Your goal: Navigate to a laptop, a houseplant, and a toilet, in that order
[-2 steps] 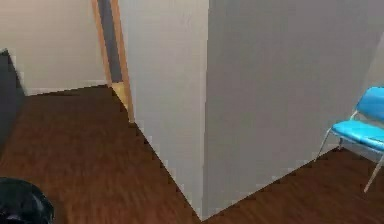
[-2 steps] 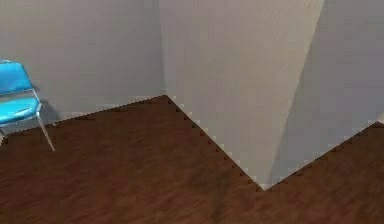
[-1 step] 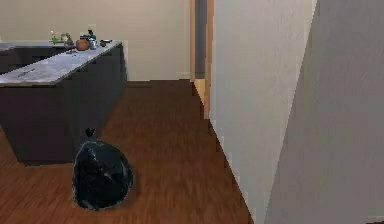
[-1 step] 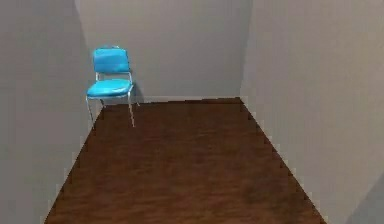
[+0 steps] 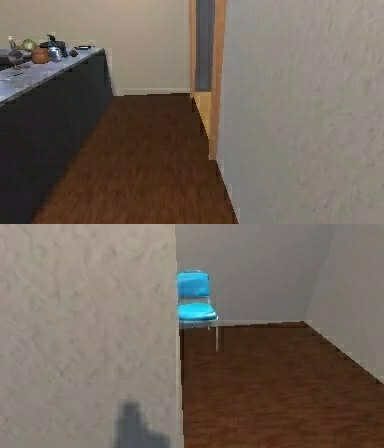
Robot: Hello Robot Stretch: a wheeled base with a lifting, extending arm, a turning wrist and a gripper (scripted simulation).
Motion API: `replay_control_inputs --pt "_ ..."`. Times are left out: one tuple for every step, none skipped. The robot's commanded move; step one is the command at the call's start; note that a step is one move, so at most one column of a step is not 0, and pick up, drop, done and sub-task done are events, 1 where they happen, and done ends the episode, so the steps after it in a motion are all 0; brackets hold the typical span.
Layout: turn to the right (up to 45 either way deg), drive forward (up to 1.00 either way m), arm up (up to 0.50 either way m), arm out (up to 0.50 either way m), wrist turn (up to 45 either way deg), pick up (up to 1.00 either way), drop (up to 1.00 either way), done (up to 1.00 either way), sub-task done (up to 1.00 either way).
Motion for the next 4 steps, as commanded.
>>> replay_control_inputs --pt "0.0 1.00 0.00 0.00 0.0 0.00 0.00 0.00 0.00" --pt "-3.0 0.00 0.00 0.00 0.0 0.00 0.00 0.00 0.00" --pt "0.0 0.85 0.00 0.00 0.0 0.00 0.00 0.00 0.00" --pt "45.0 0.00 0.00 0.00 0.0 0.00 0.00 0.00 0.00"
